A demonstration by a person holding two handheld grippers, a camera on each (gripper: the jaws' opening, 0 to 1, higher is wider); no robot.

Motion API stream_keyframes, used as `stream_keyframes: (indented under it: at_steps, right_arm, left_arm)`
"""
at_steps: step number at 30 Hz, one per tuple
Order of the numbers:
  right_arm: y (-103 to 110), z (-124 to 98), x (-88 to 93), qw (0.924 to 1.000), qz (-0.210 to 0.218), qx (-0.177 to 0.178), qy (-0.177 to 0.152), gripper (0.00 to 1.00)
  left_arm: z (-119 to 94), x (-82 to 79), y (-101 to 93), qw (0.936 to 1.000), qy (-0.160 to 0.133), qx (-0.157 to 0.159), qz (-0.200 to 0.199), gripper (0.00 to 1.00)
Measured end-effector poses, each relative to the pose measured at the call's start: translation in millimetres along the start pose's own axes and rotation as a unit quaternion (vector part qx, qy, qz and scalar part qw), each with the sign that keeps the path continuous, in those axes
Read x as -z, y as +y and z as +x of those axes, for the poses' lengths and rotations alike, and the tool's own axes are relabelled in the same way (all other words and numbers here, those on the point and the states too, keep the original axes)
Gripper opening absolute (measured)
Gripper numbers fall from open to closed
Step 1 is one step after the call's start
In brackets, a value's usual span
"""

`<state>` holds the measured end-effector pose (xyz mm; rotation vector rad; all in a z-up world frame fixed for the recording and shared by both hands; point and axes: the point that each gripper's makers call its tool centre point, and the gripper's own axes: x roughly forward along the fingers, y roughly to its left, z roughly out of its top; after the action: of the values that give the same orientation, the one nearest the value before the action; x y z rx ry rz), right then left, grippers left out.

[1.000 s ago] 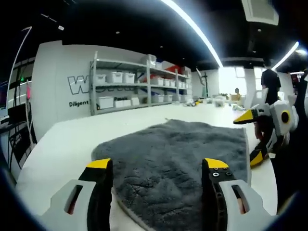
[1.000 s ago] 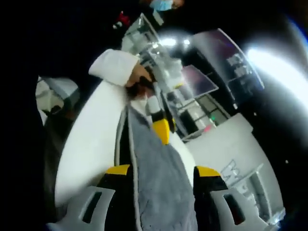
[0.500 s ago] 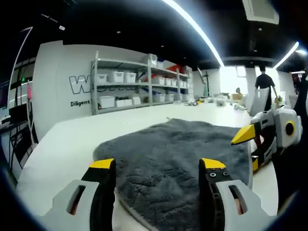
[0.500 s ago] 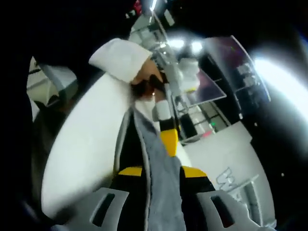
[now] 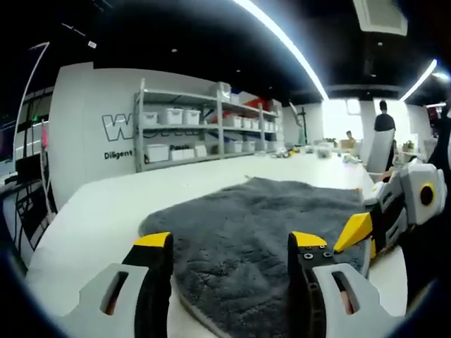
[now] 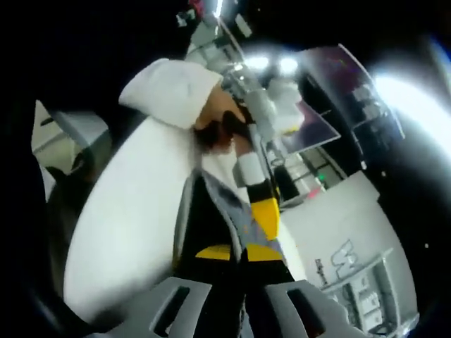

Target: Open the folded towel by lifting each exposed corner and separating the folded layers until the towel lies flat within the target outline without major curled edges

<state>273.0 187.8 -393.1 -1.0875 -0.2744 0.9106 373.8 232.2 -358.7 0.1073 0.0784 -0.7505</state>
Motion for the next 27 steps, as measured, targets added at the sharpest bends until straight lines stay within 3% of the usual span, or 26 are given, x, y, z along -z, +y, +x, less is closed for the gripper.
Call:
stream_keyframes:
  at_steps: [3,6,8,10,11,19,23,25,27]
  right_arm:
    - [-4.2,-3.0,0.0,0.9976,0.069,0.002,-0.003,0.00]
    - [-18.4,-5.8,1.7,0.9873,0.158,0.010,-0.006,0.00]
    - [-29.9,-8.3,6.4,0.9761,0.217,0.016,-0.006,0.00]
    - [-32.9,-9.4,9.4,0.9705,0.241,0.015,-0.001,0.00]
    - [-41.2,-10.8,10.7,0.9589,0.283,0.017,-0.012,0.00]
    - [-65.0,-15.8,22.9,0.9110,0.410,0.029,-0.031,0.00]
    - [-72.2,-19.3,28.4,0.8972,0.438,0.036,-0.039,0.00]
    - [-75.2,-21.2,30.8,0.8846,0.463,0.038,-0.046,0.00]
    - [-76.7,-22.6,28.8,0.8621,0.502,0.028,-0.065,0.00]
  left_arm:
    - [-4.3,-12.2,-0.1,0.9996,-0.029,0.000,0.000,0.60]
    - [-7.5,-24.5,-3.6,0.9982,-0.060,0.009,-0.003,0.60]
    - [-8.3,-29.6,-11.2,0.9970,-0.071,0.028,-0.003,0.62]
    - [-8.1,-31.5,-14.8,0.9965,-0.075,0.036,0.002,0.63]
    - [-8.5,-35.1,-23.5,0.9951,-0.083,0.054,0.012,0.63]
    - [-11.0,-43.8,-56.9,0.9862,-0.103,0.115,0.059,0.64]
    - [-13.2,-47.4,-65.9,0.9821,-0.114,0.132,0.070,0.64]
    - [-14.4,-49.7,-71.3,0.9792,-0.121,0.143,0.077,0.64]
    - [-13.9,-49.2,-74.8,0.9776,-0.122,0.149,0.084,0.64]
